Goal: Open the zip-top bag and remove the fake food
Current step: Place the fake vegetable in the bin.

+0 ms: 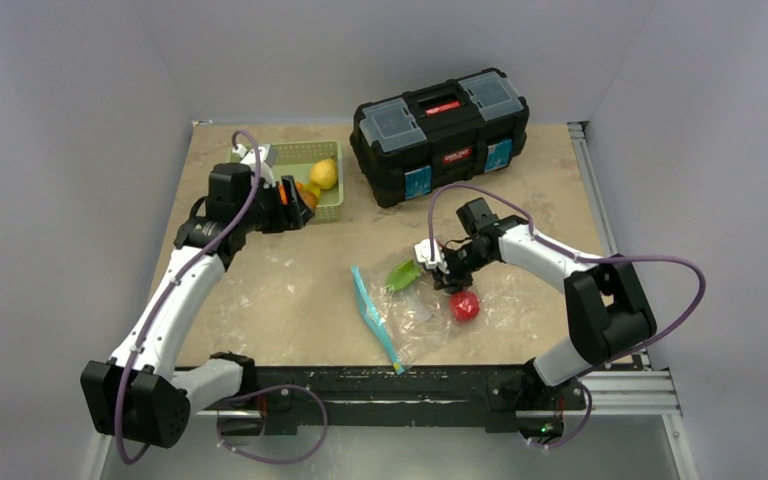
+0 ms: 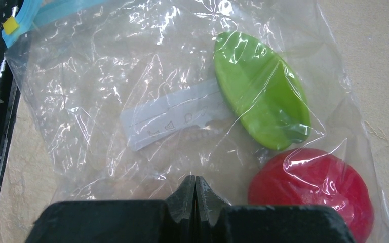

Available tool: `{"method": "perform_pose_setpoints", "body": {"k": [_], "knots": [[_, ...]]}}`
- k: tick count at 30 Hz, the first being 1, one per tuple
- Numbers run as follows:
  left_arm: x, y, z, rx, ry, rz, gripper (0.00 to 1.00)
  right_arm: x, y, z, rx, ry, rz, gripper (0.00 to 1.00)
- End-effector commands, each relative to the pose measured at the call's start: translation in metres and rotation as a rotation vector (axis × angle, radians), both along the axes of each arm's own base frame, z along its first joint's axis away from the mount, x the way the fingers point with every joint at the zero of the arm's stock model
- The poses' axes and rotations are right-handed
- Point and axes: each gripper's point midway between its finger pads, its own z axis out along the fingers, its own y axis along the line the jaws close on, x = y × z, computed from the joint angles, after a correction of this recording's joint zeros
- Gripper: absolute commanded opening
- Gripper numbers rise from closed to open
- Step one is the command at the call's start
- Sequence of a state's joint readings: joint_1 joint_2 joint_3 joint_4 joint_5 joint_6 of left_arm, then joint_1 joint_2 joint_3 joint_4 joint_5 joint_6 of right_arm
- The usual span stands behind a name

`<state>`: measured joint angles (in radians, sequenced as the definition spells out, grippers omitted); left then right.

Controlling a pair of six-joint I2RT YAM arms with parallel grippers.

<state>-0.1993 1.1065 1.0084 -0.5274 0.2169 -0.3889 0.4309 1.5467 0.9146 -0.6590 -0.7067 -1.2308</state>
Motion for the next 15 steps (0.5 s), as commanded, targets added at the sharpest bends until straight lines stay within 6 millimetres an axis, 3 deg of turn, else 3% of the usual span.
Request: {"method": "perform_pose_setpoints", "body": {"k": [1, 15], "knots": [[0.033, 0.002, 0.04, -0.055, -0.124, 0.036, 0.0, 0.005, 0.007, 0.021, 0.059, -0.044, 0.017, 0.01], [0.107, 0.018, 0.045, -0.033, -0.135, 0.149, 0.0, 0.003, 0.008, 0.022, 0.062, -0.041, 0.022, 0.01]]}}
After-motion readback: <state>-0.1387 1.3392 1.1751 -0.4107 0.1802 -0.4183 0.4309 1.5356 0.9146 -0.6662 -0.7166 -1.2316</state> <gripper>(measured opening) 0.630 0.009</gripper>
